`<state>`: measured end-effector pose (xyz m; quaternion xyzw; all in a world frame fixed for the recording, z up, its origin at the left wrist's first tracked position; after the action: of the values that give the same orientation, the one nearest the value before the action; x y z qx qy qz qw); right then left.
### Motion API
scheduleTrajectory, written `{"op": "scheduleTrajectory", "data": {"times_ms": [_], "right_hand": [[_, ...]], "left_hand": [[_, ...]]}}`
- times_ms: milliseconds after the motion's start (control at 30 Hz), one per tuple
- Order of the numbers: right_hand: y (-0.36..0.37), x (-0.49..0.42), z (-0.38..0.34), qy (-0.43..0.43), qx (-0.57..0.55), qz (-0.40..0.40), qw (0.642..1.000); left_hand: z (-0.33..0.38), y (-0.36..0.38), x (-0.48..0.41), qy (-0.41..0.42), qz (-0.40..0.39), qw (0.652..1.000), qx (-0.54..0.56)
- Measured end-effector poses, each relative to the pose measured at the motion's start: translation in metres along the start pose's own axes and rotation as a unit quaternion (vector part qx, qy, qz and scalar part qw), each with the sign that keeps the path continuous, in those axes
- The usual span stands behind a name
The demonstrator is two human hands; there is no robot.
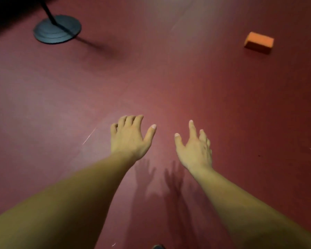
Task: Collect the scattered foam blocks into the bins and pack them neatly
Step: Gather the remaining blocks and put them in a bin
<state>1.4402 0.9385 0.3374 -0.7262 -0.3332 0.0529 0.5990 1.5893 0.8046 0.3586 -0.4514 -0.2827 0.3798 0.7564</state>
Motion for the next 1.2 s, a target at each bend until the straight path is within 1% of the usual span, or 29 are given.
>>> {"op": "scheduleTrajectory", "data": {"times_ms": [167, 300, 467, 567, 700, 900, 1033, 1200], "right_hand": [[-0.037, -0.066, 0.057, 0.075, -0.023, 0.007, 0.997], [-0.057, -0.121, 0.087, 0.108, -0.030, 0.005, 0.994], [-0.085, -0.215, 0.128, 0.150, -0.021, 0.015, 0.988], [-0.095, -0.256, 0.139, 0.177, -0.023, 0.019, 0.984], [-0.113, -0.310, 0.152, 0.183, -0.022, 0.022, 0.983], [-0.146, -0.399, 0.189, 0.219, -0.063, 0.012, 0.974], [-0.174, -0.492, 0.224, 0.232, -0.069, 0.021, 0.970], [-0.229, -0.600, 0.262, 0.224, -0.053, 0.037, 0.972]], "left_hand": [[0.085, 0.043, -0.065, 0.062, -0.038, 0.997, 0.014], [0.139, 0.082, -0.122, 0.108, -0.071, 0.992, 0.011], [0.210, 0.130, -0.216, 0.159, -0.107, 0.981, 0.012], [0.237, 0.150, -0.260, 0.179, -0.127, 0.976, -0.010], [0.276, 0.173, -0.315, 0.179, -0.152, 0.972, -0.021], [0.351, 0.208, -0.386, 0.215, -0.185, 0.958, -0.039], [0.420, 0.244, -0.462, 0.222, -0.185, 0.957, -0.036], [0.506, 0.275, -0.549, 0.216, -0.174, 0.960, -0.026]]}}
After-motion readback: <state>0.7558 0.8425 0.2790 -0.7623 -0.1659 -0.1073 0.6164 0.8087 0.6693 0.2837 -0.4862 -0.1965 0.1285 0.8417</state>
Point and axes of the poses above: each hand's wrist, its own x-axis away from the middle knuckle, its own y-axis out of the palm, z = x × y, the point moved 3 cm from there along -x, towards the middle knuckle, and after that the axes turned 10 degrees about x, right-handed, at the moved point
